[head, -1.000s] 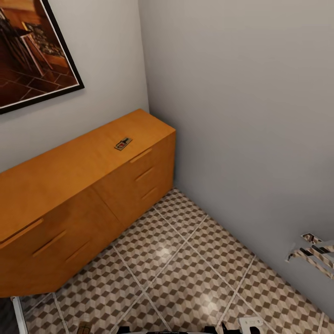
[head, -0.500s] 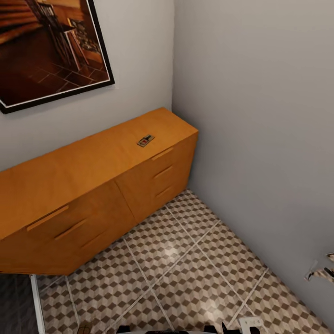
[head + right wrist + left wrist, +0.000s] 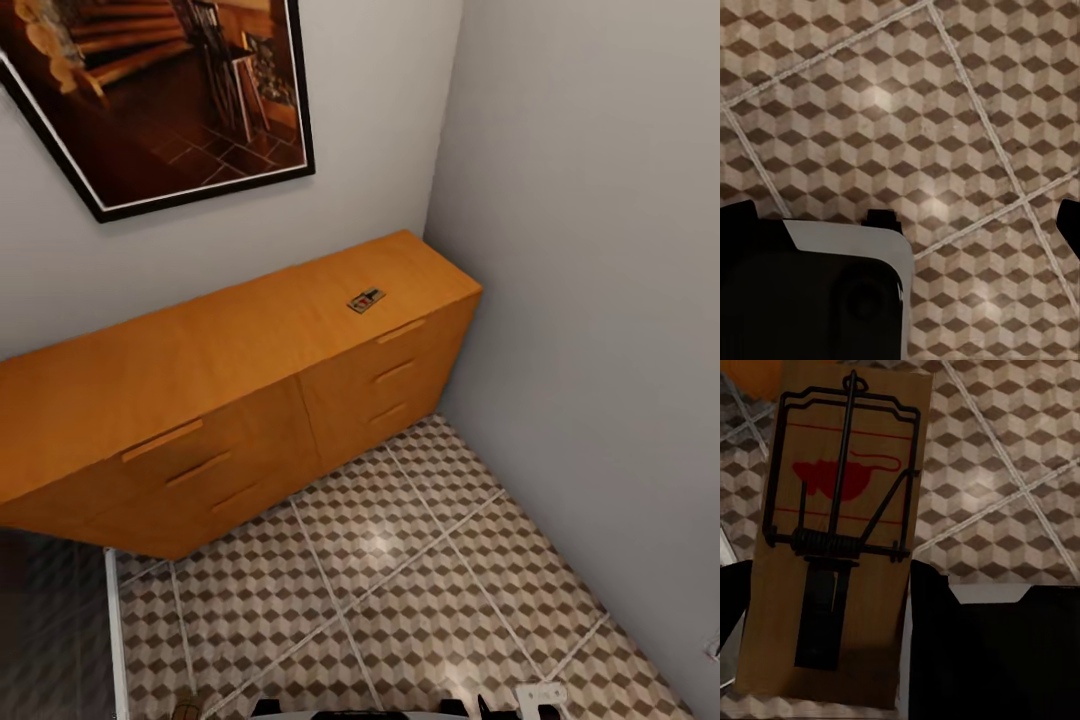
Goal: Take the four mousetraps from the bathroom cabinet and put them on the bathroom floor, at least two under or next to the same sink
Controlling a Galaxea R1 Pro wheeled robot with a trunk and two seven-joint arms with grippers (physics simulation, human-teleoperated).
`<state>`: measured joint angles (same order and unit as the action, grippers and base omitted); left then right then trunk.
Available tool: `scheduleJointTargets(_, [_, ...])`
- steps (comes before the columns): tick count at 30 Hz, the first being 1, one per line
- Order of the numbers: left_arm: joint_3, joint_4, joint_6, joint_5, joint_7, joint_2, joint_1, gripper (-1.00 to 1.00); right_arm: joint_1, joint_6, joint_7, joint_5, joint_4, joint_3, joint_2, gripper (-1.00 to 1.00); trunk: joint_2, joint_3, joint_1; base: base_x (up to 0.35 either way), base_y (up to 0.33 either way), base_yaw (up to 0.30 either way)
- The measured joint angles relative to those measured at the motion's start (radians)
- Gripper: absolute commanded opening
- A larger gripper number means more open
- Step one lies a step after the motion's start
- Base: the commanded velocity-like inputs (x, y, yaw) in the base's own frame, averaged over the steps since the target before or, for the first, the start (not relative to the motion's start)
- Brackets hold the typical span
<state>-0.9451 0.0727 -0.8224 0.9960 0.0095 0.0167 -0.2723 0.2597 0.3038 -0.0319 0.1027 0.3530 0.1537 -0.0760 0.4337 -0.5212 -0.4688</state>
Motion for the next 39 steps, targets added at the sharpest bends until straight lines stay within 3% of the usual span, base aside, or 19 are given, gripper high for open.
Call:
scheduleJointTargets(17, [0.0, 0.0, 0.0, 0.0, 0.0, -0.001, 0.0, -1.0, 0.0, 0.0, 0.0, 0.0, 0.0, 0.0, 0.0, 1.0, 0.0, -0.006, 0.0, -0.011, -0.004, 0.282])
scheduleJointTargets(39, [-0.001, 0.0, 0.001, 0.0, -0.001, -0.005, 0.0, -1.0, 0.0, 0.0, 0.0, 0.0, 0.0, 0.0, 0.0, 1.0, 0.0, -0.012, 0.0, -0.245, -0.16, 0.282])
